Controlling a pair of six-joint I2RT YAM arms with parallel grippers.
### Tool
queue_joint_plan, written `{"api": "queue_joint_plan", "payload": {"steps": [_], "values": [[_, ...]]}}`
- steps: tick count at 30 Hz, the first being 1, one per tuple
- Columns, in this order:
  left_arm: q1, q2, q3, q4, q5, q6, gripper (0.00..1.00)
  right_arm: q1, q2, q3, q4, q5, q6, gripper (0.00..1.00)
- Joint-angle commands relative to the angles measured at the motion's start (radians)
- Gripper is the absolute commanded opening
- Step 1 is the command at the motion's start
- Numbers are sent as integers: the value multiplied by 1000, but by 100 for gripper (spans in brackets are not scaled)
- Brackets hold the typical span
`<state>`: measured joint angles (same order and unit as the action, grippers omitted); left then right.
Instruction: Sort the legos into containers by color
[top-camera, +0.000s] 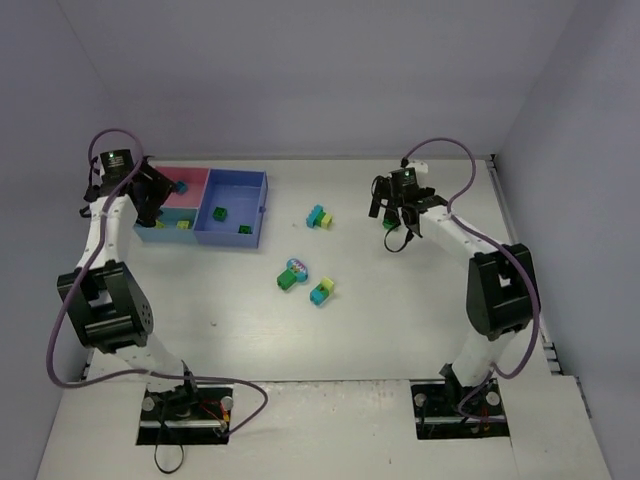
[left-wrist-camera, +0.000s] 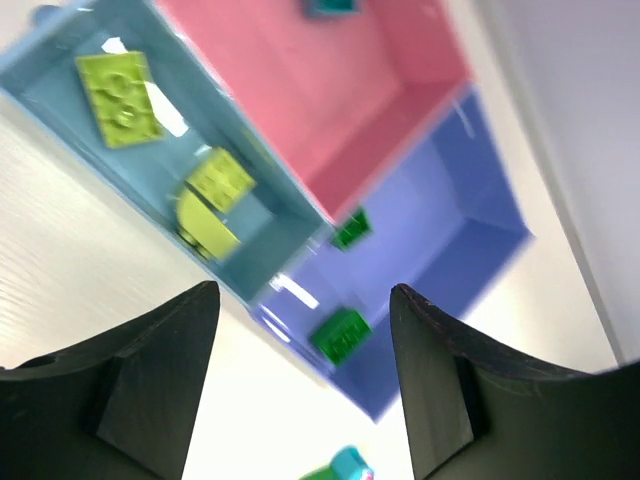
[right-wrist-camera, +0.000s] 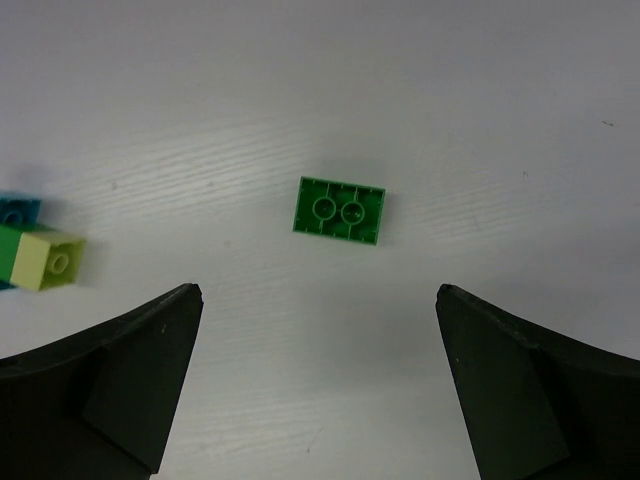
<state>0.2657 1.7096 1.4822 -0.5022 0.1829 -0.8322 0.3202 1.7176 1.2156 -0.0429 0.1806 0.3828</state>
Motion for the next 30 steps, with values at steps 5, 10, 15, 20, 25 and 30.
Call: {"api": "queue_joint_plan", "payload": {"steps": [5, 10, 15, 20, 25, 30], "values": [[-169, -221, -104, 2, 61, 111, 63, -23, 187, 188, -61, 120, 169, 100], [-232, -286, -148, -56, 115, 152, 62, -26, 276, 239, -71, 149, 189, 98], [-253, -332, -183, -114, 139, 185, 62, -29, 339, 260, -75, 152, 212, 94], [-266, -375, -215, -147, 174, 202, 63, -33, 392, 272, -74, 154, 186, 79], [-299, -401, -246, -185, 182, 235, 62, -38, 410, 256, -51, 154, 111, 57], [-306, -409, -246, -216, 217, 254, 62, -40, 384, 211, -2, 97, 33, 17]]}}
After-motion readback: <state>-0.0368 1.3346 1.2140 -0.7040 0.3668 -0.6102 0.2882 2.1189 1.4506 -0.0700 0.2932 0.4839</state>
